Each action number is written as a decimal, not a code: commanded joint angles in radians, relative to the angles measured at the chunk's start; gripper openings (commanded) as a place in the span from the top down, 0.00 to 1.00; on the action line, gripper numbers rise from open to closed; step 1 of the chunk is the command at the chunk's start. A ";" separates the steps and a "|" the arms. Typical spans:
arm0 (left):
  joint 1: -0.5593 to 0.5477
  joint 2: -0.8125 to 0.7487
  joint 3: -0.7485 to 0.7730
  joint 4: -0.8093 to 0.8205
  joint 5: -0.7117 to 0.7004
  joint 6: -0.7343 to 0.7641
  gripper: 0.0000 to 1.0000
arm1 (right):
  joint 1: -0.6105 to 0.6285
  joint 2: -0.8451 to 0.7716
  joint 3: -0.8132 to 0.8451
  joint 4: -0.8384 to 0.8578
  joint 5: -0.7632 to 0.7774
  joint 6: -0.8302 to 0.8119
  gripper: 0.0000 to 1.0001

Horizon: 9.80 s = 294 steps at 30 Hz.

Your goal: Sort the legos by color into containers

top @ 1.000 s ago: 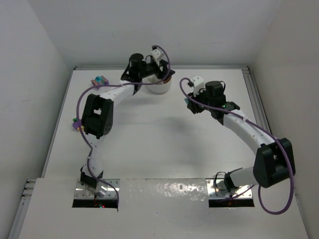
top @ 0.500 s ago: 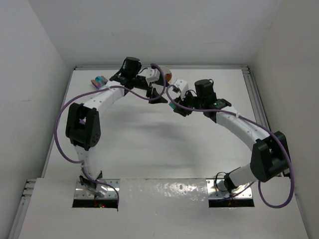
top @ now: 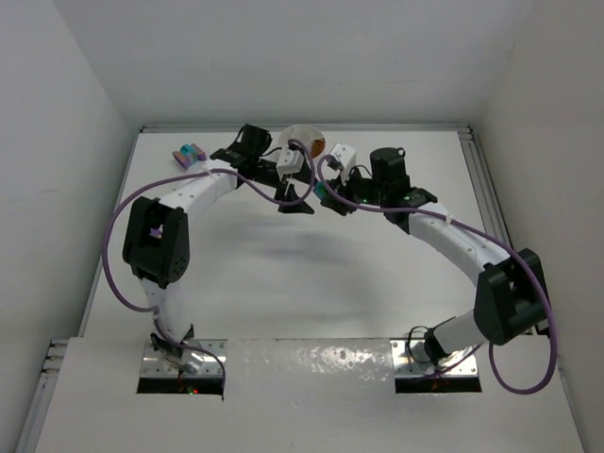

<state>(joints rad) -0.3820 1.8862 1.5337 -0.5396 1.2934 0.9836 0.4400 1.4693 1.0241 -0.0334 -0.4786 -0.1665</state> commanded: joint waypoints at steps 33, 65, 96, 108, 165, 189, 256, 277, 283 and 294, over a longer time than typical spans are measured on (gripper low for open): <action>-0.040 -0.059 -0.056 0.374 0.050 -0.290 0.96 | 0.023 0.033 0.070 -0.059 -0.064 -0.103 1.00; -0.003 -0.081 -0.110 0.578 0.067 -0.556 1.00 | -0.083 -0.069 -0.157 0.307 -0.138 0.240 0.80; -0.083 -0.042 -0.078 0.553 -0.006 -0.487 0.79 | -0.061 -0.067 -0.071 0.076 -0.114 0.030 1.00; -0.031 -0.038 -0.035 0.909 -0.045 -0.861 1.00 | -0.112 -0.014 -0.251 0.258 -0.098 0.155 1.00; 0.038 0.121 0.126 0.681 -0.653 -0.405 0.40 | -0.144 0.006 -0.101 0.136 -0.054 0.217 1.00; 0.173 -0.205 -0.362 0.911 -0.788 -0.741 0.32 | -0.165 0.603 0.932 -0.020 0.161 0.728 1.00; 0.279 -0.253 -0.583 0.978 -0.908 -0.777 0.32 | -0.052 0.916 0.821 0.615 0.267 0.412 0.76; 0.279 -0.269 -0.593 0.997 -0.913 -0.767 0.31 | -0.052 0.861 0.760 0.647 0.262 0.381 0.53; 0.281 -0.274 -0.598 1.003 -0.911 -0.766 0.31 | -0.052 0.839 0.738 0.655 0.262 0.380 0.52; 0.281 -0.305 -0.580 1.007 -0.945 -0.784 0.30 | -0.111 0.490 0.821 0.042 0.337 0.418 0.26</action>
<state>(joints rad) -0.1158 1.6333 0.9184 0.4217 0.3649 0.2077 0.3740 2.1509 1.7756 0.2474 -0.1967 0.2428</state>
